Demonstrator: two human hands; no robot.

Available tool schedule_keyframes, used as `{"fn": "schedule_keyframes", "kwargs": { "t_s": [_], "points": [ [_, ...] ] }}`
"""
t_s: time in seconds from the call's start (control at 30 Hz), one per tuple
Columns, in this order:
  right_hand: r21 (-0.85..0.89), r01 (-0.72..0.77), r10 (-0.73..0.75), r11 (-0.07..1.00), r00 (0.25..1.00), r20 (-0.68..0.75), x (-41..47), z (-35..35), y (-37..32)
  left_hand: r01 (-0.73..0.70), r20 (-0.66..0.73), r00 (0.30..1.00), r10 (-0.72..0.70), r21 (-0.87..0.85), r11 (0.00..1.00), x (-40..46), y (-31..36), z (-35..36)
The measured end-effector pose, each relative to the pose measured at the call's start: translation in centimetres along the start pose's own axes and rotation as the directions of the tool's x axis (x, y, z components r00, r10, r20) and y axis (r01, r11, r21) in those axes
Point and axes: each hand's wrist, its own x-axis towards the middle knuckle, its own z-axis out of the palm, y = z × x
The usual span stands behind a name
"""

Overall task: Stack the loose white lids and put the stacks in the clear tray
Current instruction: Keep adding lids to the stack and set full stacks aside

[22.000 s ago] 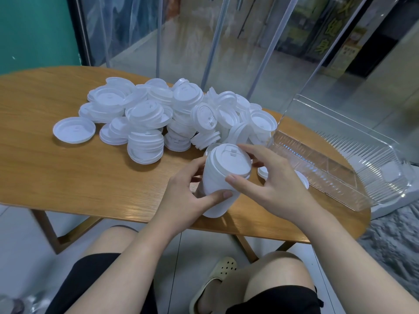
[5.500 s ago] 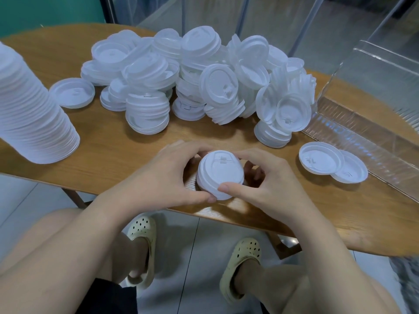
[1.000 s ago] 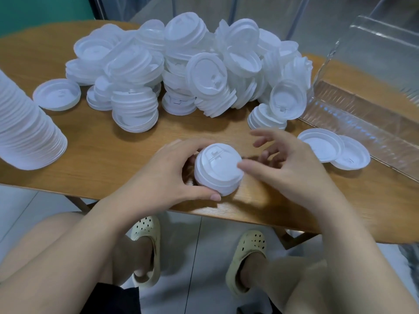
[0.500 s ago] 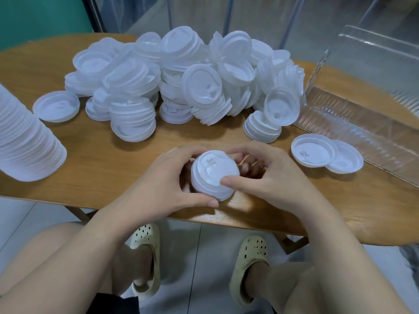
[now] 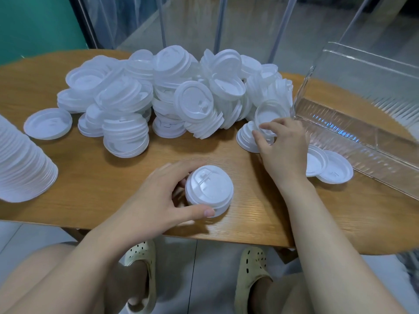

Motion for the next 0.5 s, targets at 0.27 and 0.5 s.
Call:
{"fn": "schedule_keyframes", "kwargs": {
  "t_s": [0.27, 0.5],
  "points": [
    [0.027, 0.062, -0.062, 0.998, 0.998, -0.013, -0.5, -0.4, -0.5, 0.010, -0.001, 1.000, -0.010, -0.034, 0.999, 0.1, 0.0, -0.2],
    [0.355, 0.063, -0.066, 0.933, 0.998, -0.003, -1.5, -2.9, -2.3, 0.034, 0.015, 0.999, -0.033, -0.073, 0.997, 0.1, 0.1, -0.3]
  ]
}}
